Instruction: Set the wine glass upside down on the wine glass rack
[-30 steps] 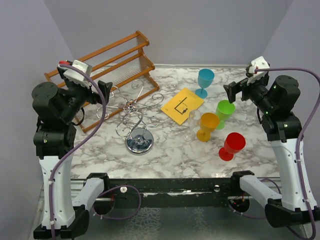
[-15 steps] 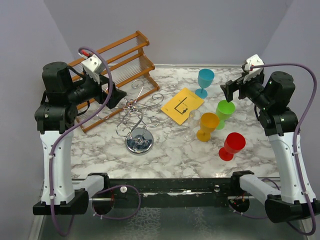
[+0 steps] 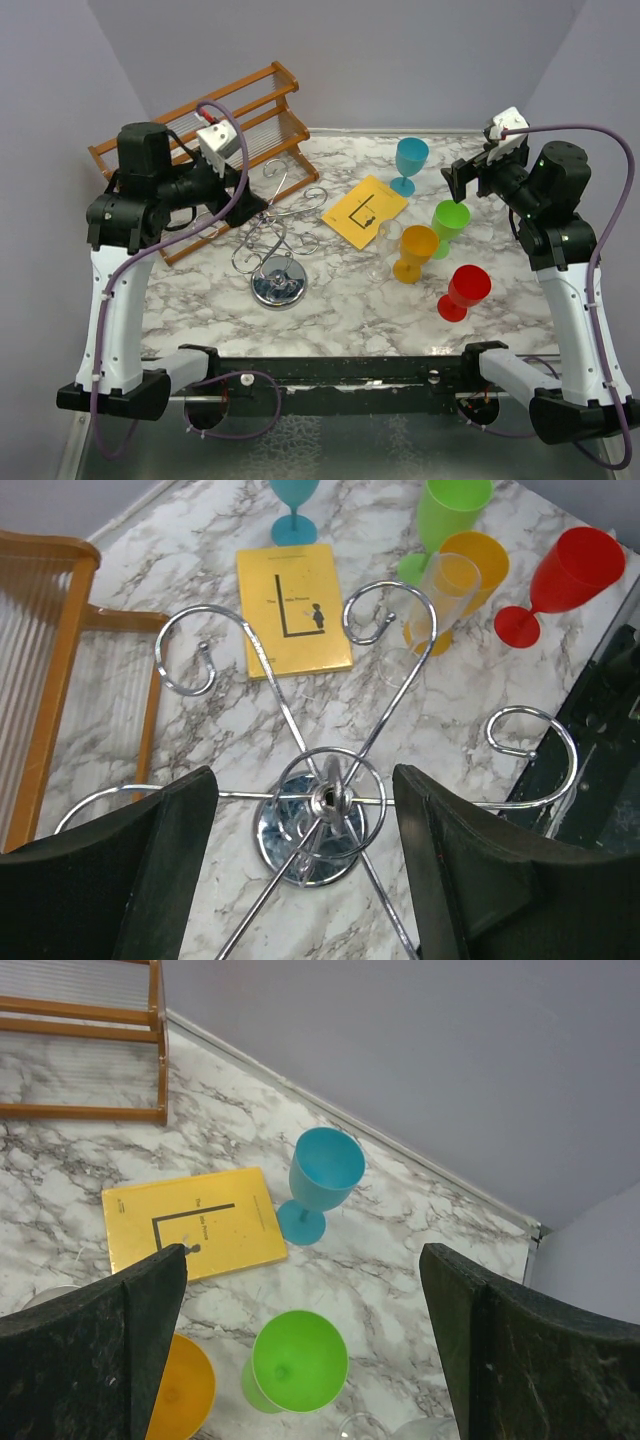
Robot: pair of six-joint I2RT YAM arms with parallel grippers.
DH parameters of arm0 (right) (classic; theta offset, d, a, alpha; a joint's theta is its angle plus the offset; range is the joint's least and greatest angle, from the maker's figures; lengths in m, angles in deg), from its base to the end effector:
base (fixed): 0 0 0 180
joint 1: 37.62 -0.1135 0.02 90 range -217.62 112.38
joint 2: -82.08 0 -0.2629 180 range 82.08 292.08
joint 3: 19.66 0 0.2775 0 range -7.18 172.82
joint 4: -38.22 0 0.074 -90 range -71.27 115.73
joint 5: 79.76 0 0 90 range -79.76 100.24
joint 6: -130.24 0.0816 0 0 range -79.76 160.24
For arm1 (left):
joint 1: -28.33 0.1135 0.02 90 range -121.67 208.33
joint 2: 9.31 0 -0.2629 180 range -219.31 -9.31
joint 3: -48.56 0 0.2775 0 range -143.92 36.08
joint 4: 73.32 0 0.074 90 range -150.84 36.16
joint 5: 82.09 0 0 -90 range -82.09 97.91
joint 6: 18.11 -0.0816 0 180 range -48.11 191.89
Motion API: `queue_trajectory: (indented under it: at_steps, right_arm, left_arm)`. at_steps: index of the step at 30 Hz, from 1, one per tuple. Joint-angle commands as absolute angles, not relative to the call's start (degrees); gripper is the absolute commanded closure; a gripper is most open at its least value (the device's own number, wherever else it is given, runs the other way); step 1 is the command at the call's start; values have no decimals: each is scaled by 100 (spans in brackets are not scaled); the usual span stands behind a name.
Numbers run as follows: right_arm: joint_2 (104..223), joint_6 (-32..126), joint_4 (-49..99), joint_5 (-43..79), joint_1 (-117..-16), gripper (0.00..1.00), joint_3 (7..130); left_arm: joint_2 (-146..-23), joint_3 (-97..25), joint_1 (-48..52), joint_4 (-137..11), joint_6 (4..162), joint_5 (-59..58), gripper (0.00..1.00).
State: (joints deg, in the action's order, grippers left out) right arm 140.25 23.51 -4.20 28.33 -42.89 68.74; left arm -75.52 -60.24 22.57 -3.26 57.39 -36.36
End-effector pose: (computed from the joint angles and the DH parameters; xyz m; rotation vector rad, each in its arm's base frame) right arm 0.2658 0.0500 0.4446 -0.5579 1.6849 0.1370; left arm 0.2288 -0.0803 0.4808 0.8010 1.7988 -0.6869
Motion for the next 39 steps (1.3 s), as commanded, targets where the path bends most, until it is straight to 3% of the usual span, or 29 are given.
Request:
queue_trajectory:
  at_steps: [1,16,18,23,39]
  right_arm:
    - [13976,2376,-354,2923,-4323,0,6912]
    - [13912,2330,-292,2880,-4324,0,6718]
    - [13934,2335,-285,2894,-4324,0,6715]
    - [13997,2337,-284,2906,-4324,0,6733]
    - [14102,2376,-434,2829,-4329,0,7069]
  left_arm:
    - [-7597,-6006,1437,-336,5830,-2946,29]
    - [-7789,-5987,881,-189,5612,-1792,62]
    - [-7778,-5966,862,-174,5591,-1772,69]
    - [-7743,-5957,829,-276,5548,-1783,100]
    - [-8486,-6655,757,-2155,6441,-2018,100]
